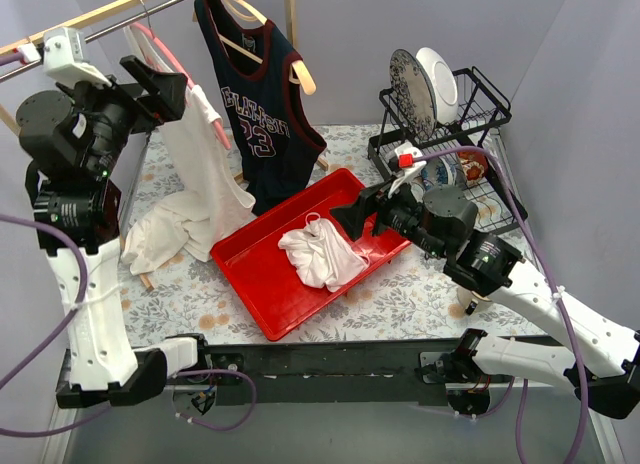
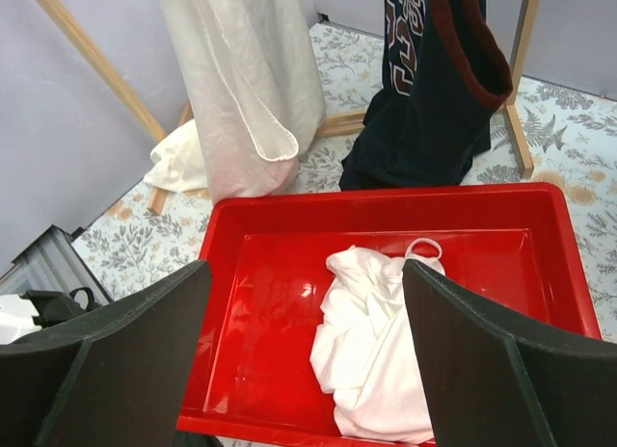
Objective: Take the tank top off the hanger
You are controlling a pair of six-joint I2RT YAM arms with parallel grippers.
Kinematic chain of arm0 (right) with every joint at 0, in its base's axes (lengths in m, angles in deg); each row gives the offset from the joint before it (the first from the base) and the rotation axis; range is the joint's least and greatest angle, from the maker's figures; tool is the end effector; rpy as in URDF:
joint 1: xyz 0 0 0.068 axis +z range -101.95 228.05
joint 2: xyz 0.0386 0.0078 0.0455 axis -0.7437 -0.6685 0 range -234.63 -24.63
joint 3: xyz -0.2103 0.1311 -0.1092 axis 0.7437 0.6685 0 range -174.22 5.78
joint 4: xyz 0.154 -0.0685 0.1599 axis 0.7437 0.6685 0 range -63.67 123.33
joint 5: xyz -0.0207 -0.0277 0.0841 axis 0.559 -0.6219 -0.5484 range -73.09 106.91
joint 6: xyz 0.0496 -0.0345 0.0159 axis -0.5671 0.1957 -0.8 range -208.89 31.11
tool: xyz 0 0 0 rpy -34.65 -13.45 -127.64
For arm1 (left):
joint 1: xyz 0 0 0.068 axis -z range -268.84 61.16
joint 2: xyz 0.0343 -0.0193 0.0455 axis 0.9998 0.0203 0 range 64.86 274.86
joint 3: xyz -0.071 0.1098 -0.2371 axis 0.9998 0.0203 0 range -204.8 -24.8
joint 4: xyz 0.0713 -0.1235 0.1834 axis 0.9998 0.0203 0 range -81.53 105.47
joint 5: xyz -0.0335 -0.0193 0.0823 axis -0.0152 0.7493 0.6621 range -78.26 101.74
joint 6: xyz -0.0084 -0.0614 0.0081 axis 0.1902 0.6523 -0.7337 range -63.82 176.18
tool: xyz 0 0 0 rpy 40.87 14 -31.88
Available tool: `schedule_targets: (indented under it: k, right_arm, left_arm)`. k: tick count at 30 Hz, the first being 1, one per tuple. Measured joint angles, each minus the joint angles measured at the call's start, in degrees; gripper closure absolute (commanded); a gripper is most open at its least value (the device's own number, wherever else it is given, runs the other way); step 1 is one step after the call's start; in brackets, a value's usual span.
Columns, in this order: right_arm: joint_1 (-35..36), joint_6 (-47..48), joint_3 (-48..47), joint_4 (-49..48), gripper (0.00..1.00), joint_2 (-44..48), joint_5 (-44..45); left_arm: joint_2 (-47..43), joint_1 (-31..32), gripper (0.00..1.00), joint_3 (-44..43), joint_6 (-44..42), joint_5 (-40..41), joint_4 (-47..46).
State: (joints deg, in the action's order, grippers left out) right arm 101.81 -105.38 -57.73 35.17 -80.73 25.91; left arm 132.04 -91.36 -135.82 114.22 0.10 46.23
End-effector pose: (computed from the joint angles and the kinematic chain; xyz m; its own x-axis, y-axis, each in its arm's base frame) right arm 0.1237 0.1561 0.4149 -0.2140 0.1822 -0.9597 -0.6711 0.6865 0.2800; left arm 0.1512 -0.0029 0.5589 -0.0773 -0.8353 -0.5444 0.1731 0.5265 -0.8324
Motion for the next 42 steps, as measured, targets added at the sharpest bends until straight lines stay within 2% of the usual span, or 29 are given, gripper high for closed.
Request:
schedule_targets:
  k: [6, 16, 24, 31, 36, 42]
  right_arm:
    - [0.00, -0.33, 0.79, 0.50, 0.14, 0.44, 0.07]
    - [0.13, -1.42, 2.36, 0.09, 0.16, 3.08, -1.77]
    - [0.33, -1.55, 2.56, 0.13, 0.16, 2.62, -2.67]
    - [0.37, -1.53, 2.69, 0.04, 0.17, 2.62, -2.99]
    - [0.37, -1.38, 3.43, 0.13, 0.17, 2.75, -3.04]
    - [0.37, -1.31, 3.43, 0.04, 0.17, 3.39, -3.50]
  left_arm:
    - [7.63, 0.00, 0.13, -3.13, 3.48, -2.99, 1.36]
    - [16.72, 0.00, 0.20, -6.21, 4.79, 4.11, 3.15]
    - [16.59, 0.00, 0.35, -3.91, 5.31, 3.21, -0.37]
    - [15.96, 0.00, 0.40, -1.70, 7.13, 0.59, -4.02]
    - [15.89, 0.00, 0.53, -0.74, 8.28, -0.31, -5.27]
    - [15.89, 0.00, 0.62, -0.94, 9.79, -1.03, -6.51]
